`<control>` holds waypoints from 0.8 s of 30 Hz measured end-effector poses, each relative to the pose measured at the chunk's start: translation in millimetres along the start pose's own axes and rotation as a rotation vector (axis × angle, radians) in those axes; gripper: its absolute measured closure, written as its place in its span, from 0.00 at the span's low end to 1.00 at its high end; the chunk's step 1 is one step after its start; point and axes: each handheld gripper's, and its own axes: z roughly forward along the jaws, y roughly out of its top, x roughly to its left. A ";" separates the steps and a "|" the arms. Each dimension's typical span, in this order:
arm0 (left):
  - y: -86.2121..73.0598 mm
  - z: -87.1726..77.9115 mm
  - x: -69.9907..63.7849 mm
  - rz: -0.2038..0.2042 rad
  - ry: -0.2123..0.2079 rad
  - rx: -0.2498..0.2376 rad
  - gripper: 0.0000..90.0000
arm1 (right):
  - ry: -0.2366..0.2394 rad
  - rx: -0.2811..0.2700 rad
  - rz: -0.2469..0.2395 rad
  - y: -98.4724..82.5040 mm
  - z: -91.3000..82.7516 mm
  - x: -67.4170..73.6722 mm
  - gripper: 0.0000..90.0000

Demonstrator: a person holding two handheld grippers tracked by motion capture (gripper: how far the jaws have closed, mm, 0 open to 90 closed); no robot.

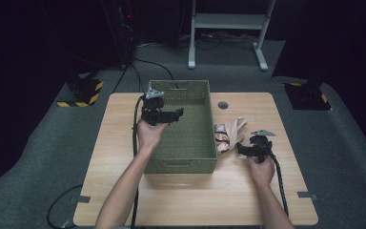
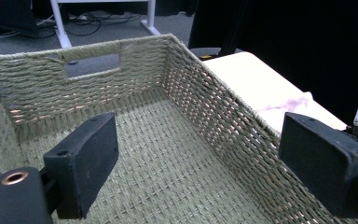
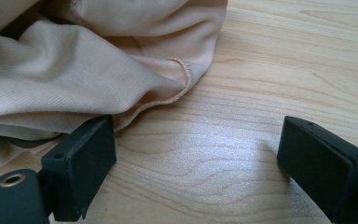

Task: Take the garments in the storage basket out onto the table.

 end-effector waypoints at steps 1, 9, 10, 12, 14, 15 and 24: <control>-0.2 -1.2 0.6 0.004 0.002 0.002 0.14 | 0.000 0.000 0.000 0.0 0.0 0.0 0.12; -1.6 -11.0 7.8 -0.005 0.020 -0.010 0.14 | 0.000 0.000 0.000 0.0 0.0 0.0 0.12; -2.1 -12.2 8.6 -0.007 0.022 -0.010 0.14 | 0.000 0.000 0.000 0.0 0.0 0.0 0.12; -3.4 -15.3 10.2 -0.010 0.026 -0.016 0.14 | 0.000 0.000 0.000 0.0 0.0 0.0 0.12; -4.8 -18.7 12.1 -0.015 0.030 -0.024 0.14 | 0.000 0.000 0.000 0.0 0.0 0.0 0.12; -5.6 -20.3 13.2 -0.017 0.033 -0.026 0.14 | 0.000 0.000 0.000 0.0 0.0 0.0 0.12; -12.4 -31.4 24.5 -0.042 0.059 -0.039 0.14 | 0.001 0.001 0.000 0.0 -0.1 0.2 0.12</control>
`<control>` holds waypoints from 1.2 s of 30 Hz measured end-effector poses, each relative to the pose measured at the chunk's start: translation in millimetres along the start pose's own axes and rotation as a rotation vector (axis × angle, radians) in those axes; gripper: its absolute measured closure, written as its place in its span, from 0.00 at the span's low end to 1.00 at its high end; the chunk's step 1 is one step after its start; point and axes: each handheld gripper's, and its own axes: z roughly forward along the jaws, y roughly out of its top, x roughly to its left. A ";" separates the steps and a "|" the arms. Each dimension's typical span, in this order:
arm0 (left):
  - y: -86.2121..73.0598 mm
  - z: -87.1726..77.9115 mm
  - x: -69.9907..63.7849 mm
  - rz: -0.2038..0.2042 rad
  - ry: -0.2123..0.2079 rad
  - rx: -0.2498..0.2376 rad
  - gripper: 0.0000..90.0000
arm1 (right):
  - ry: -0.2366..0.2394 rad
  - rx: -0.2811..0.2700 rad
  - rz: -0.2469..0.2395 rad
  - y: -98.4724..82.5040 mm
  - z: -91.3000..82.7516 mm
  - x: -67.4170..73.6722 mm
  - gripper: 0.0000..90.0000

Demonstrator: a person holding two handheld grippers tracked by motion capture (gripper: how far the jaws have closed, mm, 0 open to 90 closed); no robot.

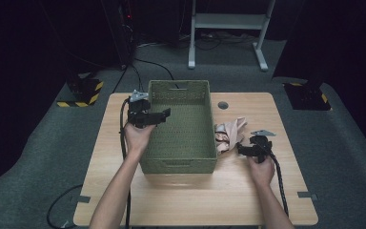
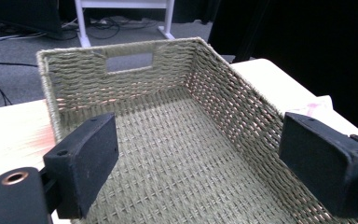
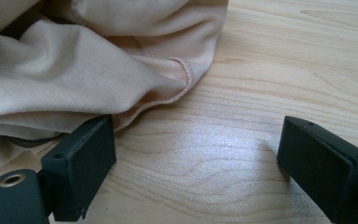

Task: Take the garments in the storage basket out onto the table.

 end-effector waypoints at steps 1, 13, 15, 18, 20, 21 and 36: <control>-1.1 -1.8 1.6 -0.005 0.004 -0.004 0.14 | 0.000 0.000 0.000 0.0 0.0 0.0 0.12; -6.6 -16.0 13.3 -0.030 0.029 -0.018 0.14 | -0.001 0.000 0.000 0.1 0.1 0.0 0.12; -7.0 -17.7 14.9 -0.030 0.034 -0.016 0.14 | -0.001 0.000 0.000 0.0 0.1 0.0 0.12; -7.5 -20.0 16.0 -0.031 0.038 -0.017 0.14 | 0.000 0.000 0.000 0.0 0.1 -0.1 0.12; -8.2 -22.0 16.7 -0.036 0.041 -0.021 0.14 | 0.000 0.000 0.000 0.1 0.1 0.0 0.12; -8.5 -23.2 17.3 -0.036 0.044 -0.022 0.14 | 0.000 0.000 0.000 0.1 0.1 0.0 0.12; -19.4 -36.7 35.4 -0.074 0.091 -0.030 0.14 | 0.000 0.000 0.000 0.1 0.1 0.1 0.12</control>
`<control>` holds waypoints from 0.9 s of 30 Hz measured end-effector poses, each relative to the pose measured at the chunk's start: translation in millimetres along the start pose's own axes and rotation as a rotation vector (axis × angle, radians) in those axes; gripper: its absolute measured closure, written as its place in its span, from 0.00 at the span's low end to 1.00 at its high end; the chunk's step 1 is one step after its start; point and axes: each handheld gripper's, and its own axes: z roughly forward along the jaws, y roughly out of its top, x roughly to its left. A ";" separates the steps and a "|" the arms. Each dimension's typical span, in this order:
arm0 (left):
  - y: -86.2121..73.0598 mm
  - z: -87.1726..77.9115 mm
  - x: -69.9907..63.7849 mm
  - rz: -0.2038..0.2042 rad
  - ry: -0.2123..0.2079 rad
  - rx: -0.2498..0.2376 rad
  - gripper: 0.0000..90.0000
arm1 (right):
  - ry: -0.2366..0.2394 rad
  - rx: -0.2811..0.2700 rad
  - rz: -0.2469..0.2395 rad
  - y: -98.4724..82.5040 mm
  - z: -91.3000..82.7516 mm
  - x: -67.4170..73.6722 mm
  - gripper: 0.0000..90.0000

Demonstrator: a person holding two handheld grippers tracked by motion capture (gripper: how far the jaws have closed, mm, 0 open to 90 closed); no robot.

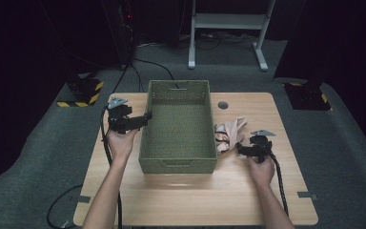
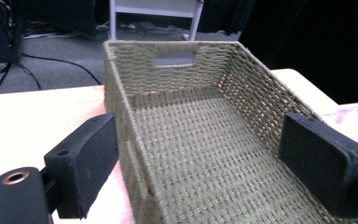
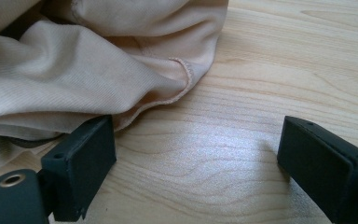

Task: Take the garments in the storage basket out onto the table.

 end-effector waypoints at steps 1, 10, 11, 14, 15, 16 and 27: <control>-0.9 -0.6 1.4 -0.002 0.004 0.001 0.14 | 0.000 0.000 0.000 0.0 0.0 0.0 0.12; -12.4 -9.0 10.9 -0.010 0.043 0.000 0.14 | 0.001 0.000 -0.001 0.0 0.0 0.0 0.12; -13.2 -9.4 12.2 -0.014 0.045 0.000 0.14 | 0.001 0.000 -0.001 0.0 0.0 0.0 0.12; -15.7 -11.1 14.4 -0.023 0.047 -0.002 0.14 | 0.001 -0.001 -0.001 0.0 0.0 0.0 0.12; -16.5 -11.9 15.0 -0.024 0.049 -0.002 0.14 | 0.001 -0.001 -0.002 0.0 0.0 0.0 0.12; -17.3 -12.7 15.7 -0.027 0.049 -0.004 0.14 | 0.001 0.000 -0.002 0.0 0.0 0.0 0.12; -26.7 -17.1 24.0 -0.053 0.065 -0.005 0.14 | 0.001 0.000 -0.002 0.0 0.0 0.0 0.12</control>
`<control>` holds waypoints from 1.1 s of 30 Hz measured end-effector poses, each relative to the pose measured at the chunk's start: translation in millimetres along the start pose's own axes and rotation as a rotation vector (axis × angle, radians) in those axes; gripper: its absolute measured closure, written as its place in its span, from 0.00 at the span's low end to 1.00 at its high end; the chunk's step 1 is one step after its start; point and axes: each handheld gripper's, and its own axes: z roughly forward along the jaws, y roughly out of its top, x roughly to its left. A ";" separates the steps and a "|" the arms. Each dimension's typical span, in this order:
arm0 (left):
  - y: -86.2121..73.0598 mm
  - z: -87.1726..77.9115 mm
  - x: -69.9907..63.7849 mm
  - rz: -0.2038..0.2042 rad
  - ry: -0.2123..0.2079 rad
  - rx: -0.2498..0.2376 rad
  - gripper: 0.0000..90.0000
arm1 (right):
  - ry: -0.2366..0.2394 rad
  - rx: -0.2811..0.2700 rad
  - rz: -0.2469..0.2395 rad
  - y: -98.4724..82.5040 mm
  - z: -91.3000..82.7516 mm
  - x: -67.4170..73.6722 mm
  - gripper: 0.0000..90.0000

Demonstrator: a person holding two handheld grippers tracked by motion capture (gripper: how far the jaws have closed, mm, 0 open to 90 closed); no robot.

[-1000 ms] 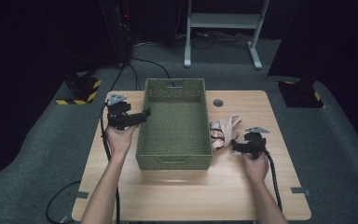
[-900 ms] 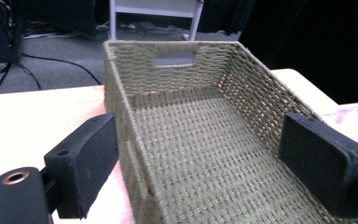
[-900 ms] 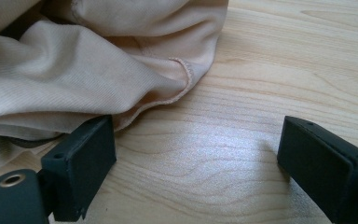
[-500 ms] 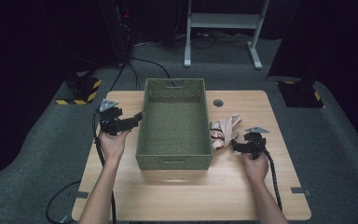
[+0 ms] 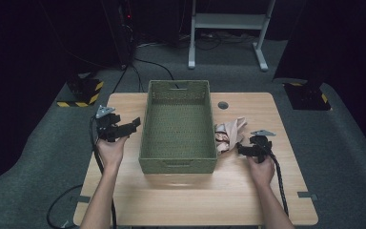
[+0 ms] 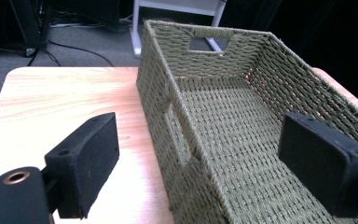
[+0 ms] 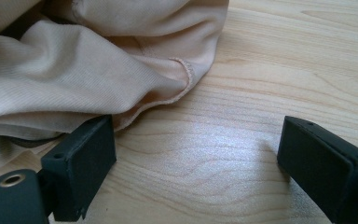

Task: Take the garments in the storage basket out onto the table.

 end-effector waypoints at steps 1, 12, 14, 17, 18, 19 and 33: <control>-1.1 -0.3 0.7 -0.004 0.001 -0.001 0.14 | 0.000 0.000 0.000 0.0 0.0 0.0 0.12; -9.4 -2.5 7.3 -0.019 0.018 0.005 0.14 | 0.000 0.000 0.002 0.0 0.0 0.1 0.12; -11.0 -2.5 8.9 -0.025 0.022 0.008 0.14 | 0.000 0.000 0.001 0.0 0.0 0.1 0.12; -13.6 -1.9 11.4 -0.031 0.025 0.011 0.14 | 0.000 0.000 0.001 0.0 0.0 0.2 0.12; -14.6 -1.8 12.0 -0.032 0.025 0.014 0.14 | 0.000 0.000 0.001 0.0 0.0 0.1 0.12; -15.7 -1.8 12.5 -0.034 0.024 0.015 0.14 | 0.000 0.000 0.001 0.0 0.0 0.1 0.12; -24.7 -2.1 17.8 -0.041 0.050 0.025 0.14 | 0.000 0.000 0.001 0.0 0.0 0.2 0.12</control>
